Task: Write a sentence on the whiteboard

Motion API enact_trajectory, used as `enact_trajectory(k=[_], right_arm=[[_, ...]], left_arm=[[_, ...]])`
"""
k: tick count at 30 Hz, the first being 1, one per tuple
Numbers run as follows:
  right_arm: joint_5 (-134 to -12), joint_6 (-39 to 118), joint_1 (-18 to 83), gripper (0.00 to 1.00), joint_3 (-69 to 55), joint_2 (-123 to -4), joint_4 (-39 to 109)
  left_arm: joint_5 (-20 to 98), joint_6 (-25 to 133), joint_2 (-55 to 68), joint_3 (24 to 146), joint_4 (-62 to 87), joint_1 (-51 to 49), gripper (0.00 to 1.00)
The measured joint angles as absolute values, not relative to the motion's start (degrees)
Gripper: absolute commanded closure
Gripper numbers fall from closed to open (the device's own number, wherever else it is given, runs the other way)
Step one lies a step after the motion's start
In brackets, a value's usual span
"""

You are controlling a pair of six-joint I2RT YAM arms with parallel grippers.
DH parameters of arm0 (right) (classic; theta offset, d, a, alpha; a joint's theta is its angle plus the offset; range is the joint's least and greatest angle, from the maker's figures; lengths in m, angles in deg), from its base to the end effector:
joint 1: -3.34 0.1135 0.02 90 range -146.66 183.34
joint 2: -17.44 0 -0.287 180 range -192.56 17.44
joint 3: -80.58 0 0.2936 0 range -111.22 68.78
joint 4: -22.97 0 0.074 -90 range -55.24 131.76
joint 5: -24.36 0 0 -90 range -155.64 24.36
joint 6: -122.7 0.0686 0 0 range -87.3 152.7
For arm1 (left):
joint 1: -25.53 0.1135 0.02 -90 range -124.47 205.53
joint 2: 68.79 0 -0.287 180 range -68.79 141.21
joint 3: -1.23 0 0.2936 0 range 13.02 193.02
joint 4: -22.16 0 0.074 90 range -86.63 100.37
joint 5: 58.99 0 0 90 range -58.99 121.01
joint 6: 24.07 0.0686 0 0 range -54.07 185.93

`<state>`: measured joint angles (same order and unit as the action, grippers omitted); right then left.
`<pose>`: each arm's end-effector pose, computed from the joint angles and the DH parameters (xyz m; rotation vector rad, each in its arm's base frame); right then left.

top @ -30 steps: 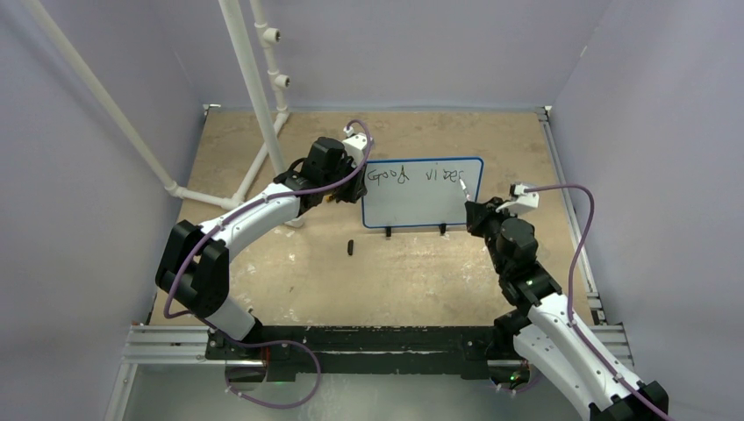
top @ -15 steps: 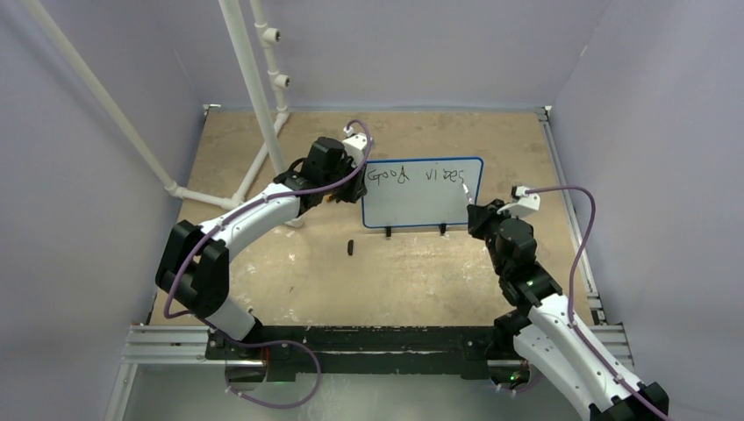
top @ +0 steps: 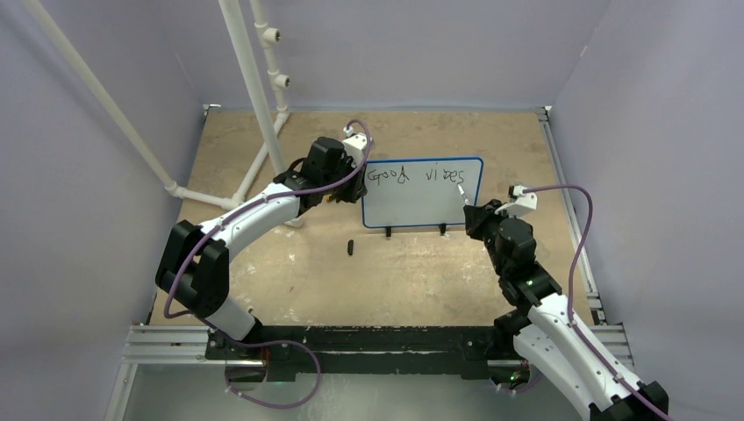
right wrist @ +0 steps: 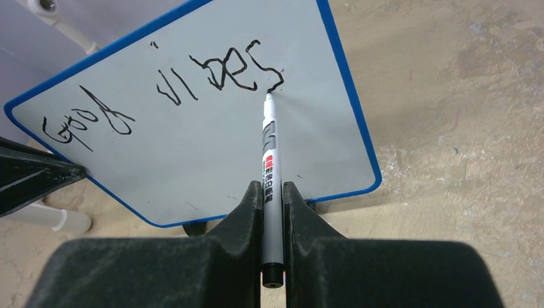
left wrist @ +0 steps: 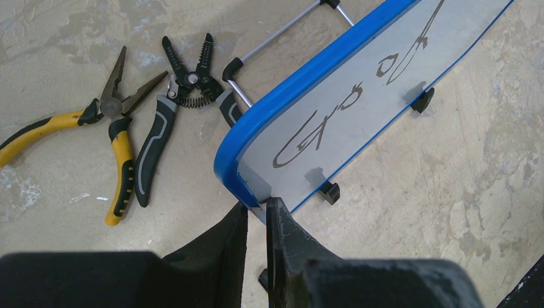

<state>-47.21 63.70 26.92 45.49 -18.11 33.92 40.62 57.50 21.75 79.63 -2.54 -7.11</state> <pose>0.2070 0.0667 0.2505 0.3474 1.7431 0.4071 0.3501 -0.2378 0.2538 0.5678 2.1933 -0.5755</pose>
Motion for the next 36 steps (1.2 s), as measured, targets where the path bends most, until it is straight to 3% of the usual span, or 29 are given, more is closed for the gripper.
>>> enact_trajectory(k=[10,21,28,36], right_arm=[[-47.73,63.26,26.9,1.0,45.49,-14.18,34.27],[-62.66,58.22,26.92,1.0,46.02,-11.16,27.3],[-66.79,57.06,29.45,1.0,46.81,-13.94,23.32],[-58.03,57.06,45.71,1.0,46.81,-23.34,18.27]], left_arm=[[41.19,57.48,21.64,79.63,-2.54,-7.11,0.7],[47.72,56.21,19.17,79.61,-1.1,-4.4,0.58],[49.32,55.34,19.08,79.61,-0.83,-1.91,0.57],[51.7,54.44,19.1,79.28,0.11,-0.99,0.6]])
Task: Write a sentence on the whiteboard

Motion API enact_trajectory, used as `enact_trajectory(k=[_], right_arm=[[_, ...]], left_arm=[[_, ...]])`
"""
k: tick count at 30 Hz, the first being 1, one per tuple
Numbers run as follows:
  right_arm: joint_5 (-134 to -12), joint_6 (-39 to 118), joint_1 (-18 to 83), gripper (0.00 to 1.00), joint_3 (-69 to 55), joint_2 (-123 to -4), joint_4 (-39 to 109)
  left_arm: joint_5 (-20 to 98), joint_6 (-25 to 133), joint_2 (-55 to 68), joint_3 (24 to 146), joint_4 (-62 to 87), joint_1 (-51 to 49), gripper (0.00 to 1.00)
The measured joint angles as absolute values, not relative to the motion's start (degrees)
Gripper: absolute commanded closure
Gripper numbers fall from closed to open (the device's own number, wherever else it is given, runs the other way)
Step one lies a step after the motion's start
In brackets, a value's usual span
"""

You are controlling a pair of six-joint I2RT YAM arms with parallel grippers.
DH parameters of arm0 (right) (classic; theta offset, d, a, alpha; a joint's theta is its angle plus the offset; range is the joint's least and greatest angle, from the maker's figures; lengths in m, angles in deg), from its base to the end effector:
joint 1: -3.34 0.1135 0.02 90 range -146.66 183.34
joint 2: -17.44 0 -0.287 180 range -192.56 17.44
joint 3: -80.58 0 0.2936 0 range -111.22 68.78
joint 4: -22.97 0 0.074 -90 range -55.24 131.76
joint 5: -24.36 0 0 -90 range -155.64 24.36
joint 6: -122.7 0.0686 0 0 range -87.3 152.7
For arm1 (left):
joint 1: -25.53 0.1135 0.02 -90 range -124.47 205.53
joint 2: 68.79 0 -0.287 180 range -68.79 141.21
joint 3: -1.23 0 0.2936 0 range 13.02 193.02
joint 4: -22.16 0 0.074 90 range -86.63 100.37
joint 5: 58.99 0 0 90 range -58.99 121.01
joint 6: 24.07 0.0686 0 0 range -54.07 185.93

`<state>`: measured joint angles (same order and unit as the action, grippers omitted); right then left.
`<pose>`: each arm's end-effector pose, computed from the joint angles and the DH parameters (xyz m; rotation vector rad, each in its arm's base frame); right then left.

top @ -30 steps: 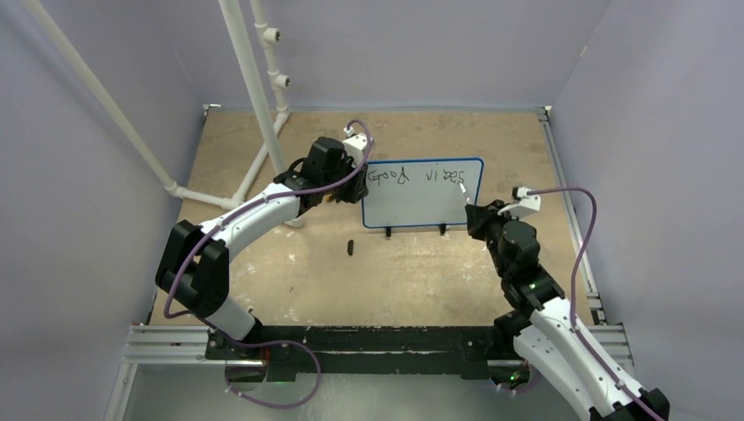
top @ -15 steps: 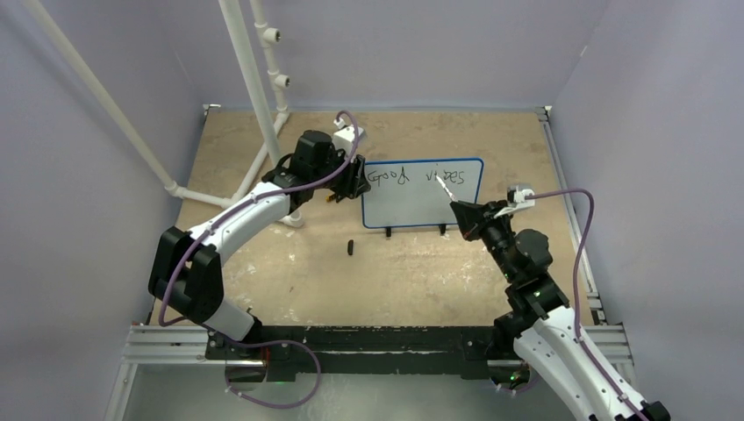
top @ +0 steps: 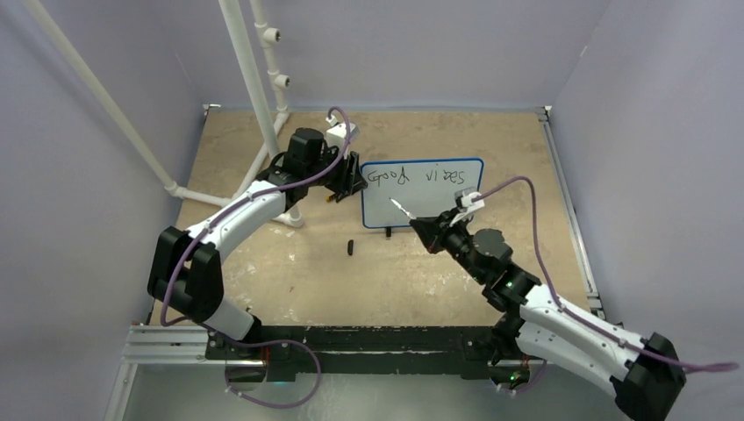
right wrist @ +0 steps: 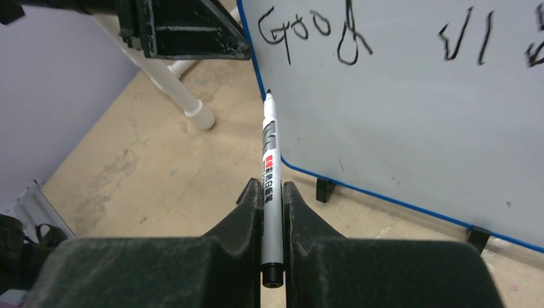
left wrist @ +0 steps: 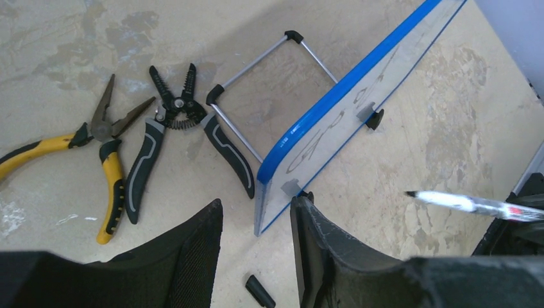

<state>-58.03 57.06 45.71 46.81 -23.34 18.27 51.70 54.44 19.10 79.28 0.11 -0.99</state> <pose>0.1805 0.1523 0.2594 -0.1556 1.6619 0.7874 0.3614 -0.2075 0.2771 0.5031 2.1273 -0.7688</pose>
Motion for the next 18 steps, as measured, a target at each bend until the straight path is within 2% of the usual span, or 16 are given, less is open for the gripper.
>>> enact_trajectory(k=[3,7,18], right_arm=[[-54.25,57.1,49.89,1.0,46.78,-28.19,16.09],[-49.68,57.14,54.0,1.0,46.72,-35.38,12.53],[-44.0,57.17,56.18,1.0,44.73,-45.72,3.54]], left_arm=[[53.45,53.96,19.41,78.69,0.78,-0.99,0.65],[55.11,53.24,20.5,78.67,1.24,-0.99,0.68],[56.16,52.89,21.75,78.67,2.07,-0.99,0.75]])
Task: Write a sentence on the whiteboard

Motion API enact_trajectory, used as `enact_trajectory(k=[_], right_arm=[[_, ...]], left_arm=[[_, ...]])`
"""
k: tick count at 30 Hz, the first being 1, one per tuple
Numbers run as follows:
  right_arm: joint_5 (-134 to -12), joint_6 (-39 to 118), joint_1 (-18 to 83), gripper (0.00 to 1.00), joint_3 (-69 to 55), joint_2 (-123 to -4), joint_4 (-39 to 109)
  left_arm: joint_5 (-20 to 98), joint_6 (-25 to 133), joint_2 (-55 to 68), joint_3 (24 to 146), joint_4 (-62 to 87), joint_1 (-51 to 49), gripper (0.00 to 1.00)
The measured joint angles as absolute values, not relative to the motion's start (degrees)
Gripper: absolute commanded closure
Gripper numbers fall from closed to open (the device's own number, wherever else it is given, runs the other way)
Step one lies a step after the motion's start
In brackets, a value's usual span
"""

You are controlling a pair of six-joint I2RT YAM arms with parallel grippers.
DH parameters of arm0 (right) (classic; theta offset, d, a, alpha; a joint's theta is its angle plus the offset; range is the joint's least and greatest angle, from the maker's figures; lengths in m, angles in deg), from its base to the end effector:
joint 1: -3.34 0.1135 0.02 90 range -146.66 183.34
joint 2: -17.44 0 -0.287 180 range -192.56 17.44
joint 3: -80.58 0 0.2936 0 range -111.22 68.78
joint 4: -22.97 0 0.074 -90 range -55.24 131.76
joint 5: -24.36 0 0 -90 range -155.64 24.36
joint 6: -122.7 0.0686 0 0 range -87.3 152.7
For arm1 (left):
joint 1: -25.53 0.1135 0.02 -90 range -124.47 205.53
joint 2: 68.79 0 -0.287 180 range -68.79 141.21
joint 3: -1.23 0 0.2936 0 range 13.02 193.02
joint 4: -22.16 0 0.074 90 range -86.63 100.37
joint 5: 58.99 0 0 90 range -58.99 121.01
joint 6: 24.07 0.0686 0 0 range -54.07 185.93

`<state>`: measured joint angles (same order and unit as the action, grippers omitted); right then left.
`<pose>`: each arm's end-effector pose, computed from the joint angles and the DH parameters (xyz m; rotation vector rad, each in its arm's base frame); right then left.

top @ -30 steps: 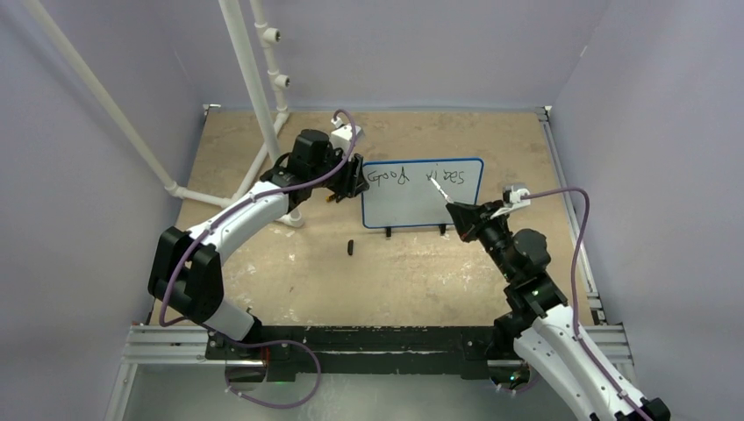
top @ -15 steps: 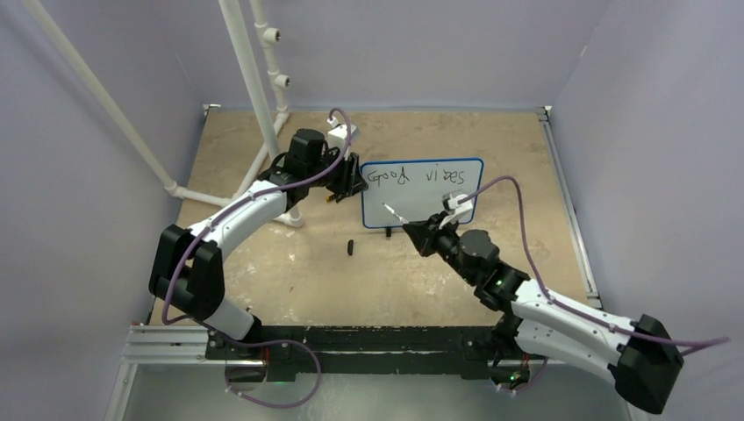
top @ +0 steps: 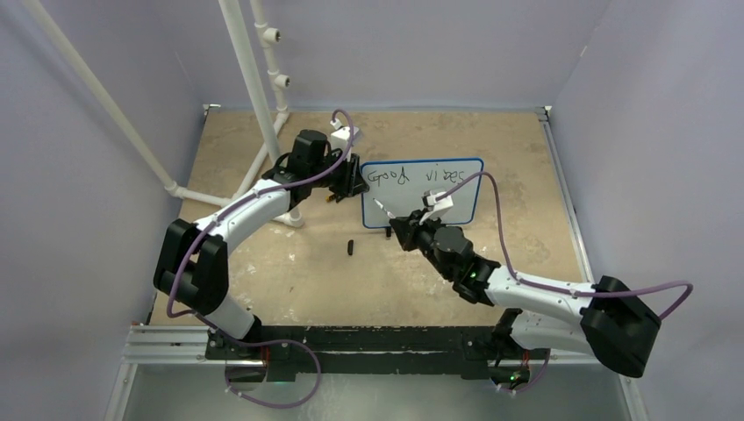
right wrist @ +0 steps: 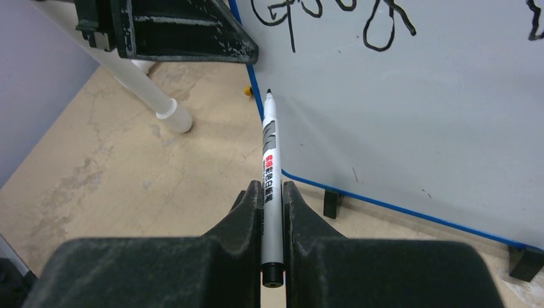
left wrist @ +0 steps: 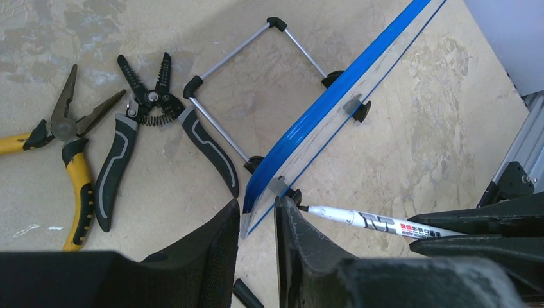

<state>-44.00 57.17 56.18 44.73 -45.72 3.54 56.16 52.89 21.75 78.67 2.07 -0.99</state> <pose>0.1940 0.2140 0.2160 -0.1441 1.7402 0.6801 0.3651 -0.2148 0.2594 0.5219 2.1541 -0.8646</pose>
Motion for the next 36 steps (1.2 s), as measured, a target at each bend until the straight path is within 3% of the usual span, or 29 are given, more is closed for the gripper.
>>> enact_trajectory(k=[18,36], right_arm=[[-42.05,57.65,56.25,1.0,41.28,-53.85,-0.46],[-36.56,60.2,56.71,1.0,41.06,-50.22,4.09]], left_arm=[[55.92,52.91,22.12,78.67,2.14,-0.99,0.81],[55.48,52.91,22.12,78.67,2.14,-0.99,0.82]])
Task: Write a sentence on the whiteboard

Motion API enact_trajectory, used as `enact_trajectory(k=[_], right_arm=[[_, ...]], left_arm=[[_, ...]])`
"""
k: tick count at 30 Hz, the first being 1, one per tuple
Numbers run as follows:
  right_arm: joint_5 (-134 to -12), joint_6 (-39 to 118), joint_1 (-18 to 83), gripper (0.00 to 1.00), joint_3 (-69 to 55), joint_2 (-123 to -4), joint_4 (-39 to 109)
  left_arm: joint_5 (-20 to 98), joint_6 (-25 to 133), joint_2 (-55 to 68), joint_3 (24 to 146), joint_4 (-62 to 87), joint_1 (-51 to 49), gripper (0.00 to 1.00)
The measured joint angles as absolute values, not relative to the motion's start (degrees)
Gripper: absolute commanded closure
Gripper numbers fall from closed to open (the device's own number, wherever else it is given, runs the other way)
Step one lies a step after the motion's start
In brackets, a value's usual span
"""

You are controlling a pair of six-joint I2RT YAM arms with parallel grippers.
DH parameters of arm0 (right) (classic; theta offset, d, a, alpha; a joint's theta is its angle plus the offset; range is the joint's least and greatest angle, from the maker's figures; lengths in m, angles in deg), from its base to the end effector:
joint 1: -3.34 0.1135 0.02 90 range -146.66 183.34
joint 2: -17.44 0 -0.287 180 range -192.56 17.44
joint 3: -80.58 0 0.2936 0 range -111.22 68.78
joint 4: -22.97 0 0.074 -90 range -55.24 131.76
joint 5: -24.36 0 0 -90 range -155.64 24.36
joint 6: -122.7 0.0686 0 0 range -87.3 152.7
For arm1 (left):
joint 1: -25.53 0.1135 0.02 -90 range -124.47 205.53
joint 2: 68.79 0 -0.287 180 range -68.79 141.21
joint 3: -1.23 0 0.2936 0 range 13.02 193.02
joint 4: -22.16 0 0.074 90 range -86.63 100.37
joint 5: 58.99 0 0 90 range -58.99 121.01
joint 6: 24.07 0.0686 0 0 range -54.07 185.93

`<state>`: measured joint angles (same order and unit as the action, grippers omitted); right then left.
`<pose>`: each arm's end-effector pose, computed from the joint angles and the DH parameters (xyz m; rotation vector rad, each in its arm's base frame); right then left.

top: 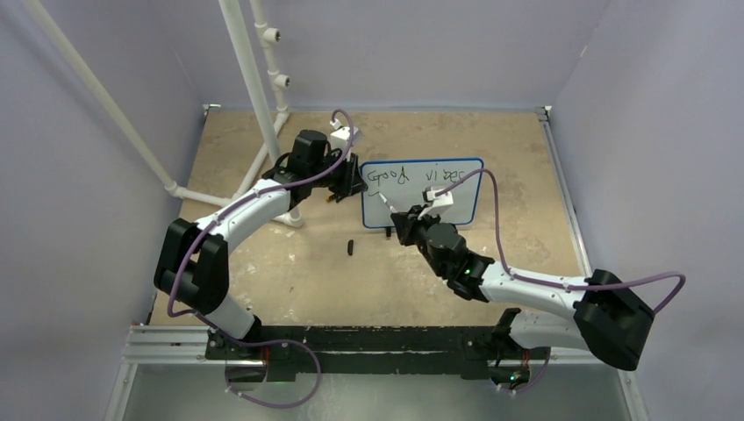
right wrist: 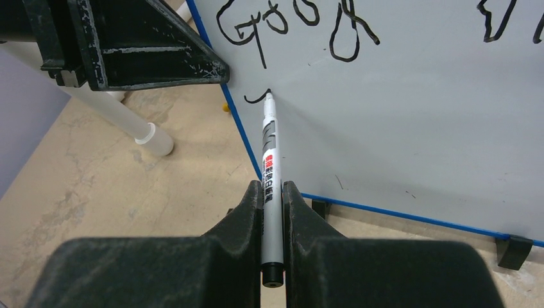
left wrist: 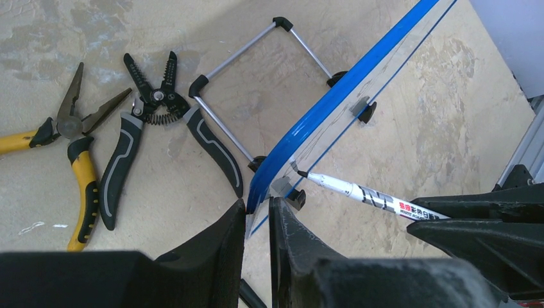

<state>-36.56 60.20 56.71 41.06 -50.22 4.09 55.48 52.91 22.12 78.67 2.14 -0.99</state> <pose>0.2070 0.2225 0.2189 -0.0153 1.7497 0.6049 0.3666 -0.2147 0.2568 0.5147 2.1608 -0.8513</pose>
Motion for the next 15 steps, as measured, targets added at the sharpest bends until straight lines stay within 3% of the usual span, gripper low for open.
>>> enact_trajectory(k=[15], right_arm=[[-39.67,55.57,56.64,1.0,42.33,-49.85,-0.61]], left_arm=[[55.48,52.91,22.12,78.67,2.14,-0.99,0.82]])
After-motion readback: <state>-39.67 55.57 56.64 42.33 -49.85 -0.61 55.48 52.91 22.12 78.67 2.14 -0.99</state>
